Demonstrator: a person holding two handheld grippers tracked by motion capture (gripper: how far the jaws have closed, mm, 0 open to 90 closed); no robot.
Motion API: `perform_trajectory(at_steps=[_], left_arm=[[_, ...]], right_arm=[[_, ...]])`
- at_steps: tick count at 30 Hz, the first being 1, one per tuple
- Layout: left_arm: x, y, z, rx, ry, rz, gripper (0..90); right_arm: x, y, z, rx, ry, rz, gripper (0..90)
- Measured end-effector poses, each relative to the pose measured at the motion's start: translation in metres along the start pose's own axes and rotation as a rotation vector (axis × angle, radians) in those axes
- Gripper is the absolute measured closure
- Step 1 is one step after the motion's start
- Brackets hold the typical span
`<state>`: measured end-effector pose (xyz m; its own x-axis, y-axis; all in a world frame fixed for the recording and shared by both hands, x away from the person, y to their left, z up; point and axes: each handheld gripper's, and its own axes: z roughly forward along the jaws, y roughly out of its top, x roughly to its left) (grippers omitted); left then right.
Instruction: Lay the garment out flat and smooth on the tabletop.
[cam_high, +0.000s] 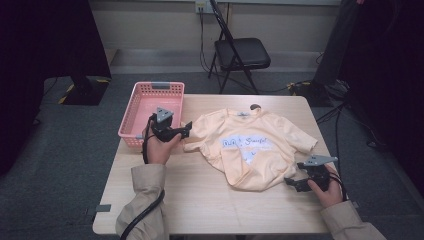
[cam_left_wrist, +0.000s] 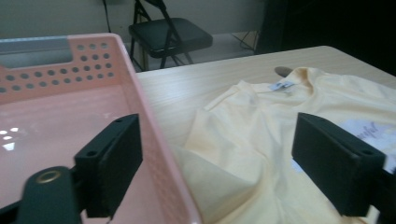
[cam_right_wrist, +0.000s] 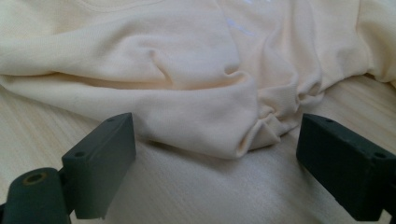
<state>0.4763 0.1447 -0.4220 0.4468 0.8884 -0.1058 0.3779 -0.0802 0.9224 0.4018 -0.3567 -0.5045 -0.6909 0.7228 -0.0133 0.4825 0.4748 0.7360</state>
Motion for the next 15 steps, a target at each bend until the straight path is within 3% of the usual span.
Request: perform_trajectory(at_steps=[8, 15], left_arm=[[-0.029, -0.013, -0.006, 0.001, -0.063, 0.037, 15.7], [-0.055, -0.031, -0.009, 0.055, -0.132, 0.085, 15.7]], right_arm=[[0.0, 0.0, 0.0, 0.0, -0.001, -0.001, 11.0], [0.0, 0.0, 0.0, 0.0, -0.001, 0.001, 11.0]])
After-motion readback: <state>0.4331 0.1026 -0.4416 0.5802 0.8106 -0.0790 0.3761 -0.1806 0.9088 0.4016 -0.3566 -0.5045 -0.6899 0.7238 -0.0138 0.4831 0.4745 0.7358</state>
